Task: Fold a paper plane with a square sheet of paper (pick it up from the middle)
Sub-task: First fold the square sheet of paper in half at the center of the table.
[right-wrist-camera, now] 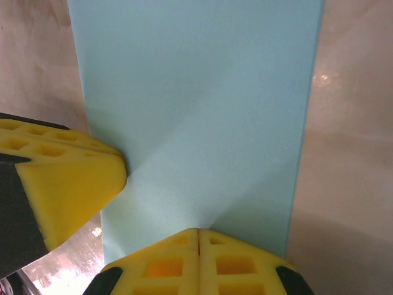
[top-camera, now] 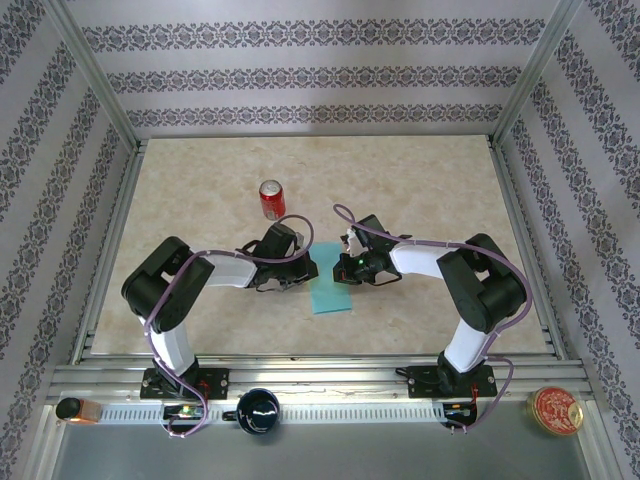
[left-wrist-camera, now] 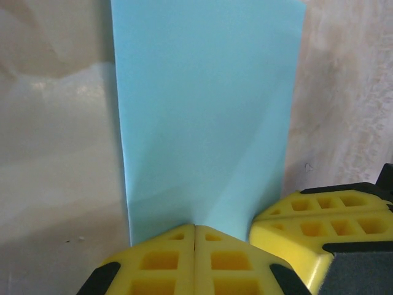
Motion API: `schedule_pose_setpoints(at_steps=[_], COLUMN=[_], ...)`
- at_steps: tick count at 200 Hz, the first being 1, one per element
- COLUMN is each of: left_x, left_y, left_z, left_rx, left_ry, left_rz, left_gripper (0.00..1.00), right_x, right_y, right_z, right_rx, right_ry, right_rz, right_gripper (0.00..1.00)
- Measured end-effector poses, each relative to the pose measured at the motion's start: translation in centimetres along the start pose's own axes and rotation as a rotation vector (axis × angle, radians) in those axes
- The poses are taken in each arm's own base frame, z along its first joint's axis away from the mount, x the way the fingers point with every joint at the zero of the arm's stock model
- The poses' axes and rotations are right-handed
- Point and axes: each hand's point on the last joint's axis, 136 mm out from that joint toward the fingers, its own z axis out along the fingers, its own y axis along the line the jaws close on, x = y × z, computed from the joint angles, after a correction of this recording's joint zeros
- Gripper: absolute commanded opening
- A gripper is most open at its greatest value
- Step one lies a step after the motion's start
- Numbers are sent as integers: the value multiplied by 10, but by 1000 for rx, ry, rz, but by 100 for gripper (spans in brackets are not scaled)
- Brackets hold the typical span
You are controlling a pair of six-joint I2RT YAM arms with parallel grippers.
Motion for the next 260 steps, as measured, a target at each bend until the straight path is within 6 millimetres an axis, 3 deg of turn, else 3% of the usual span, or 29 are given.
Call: schedule_pose_setpoints(at_steps=[57,99,144,192,224,260], left_x=[16,22,48,79,101,103], left_y=[5,-23,-34,-29,-8,-6], left_z=[-14,-31,-23,-11,-10,-10], left_rx=[19,79,97,79,39,67], left_ry=[15,-2,59,142,186,174], left_rz=[-1,37,64,87,85,99], left_gripper=[7,8,8,7,7,7], right_x=[0,0,0,1,1,2], right_y=[0,0,0,0,-1,-1], right_z=[0,0,0,0,0,-1], right_rx=[0,0,-1,-1,0,3], right_ry=[1,1,0,0,-1,0], right_rz=[0,0,0,0,2,3], right_gripper=[0,0,0,0,0,0])
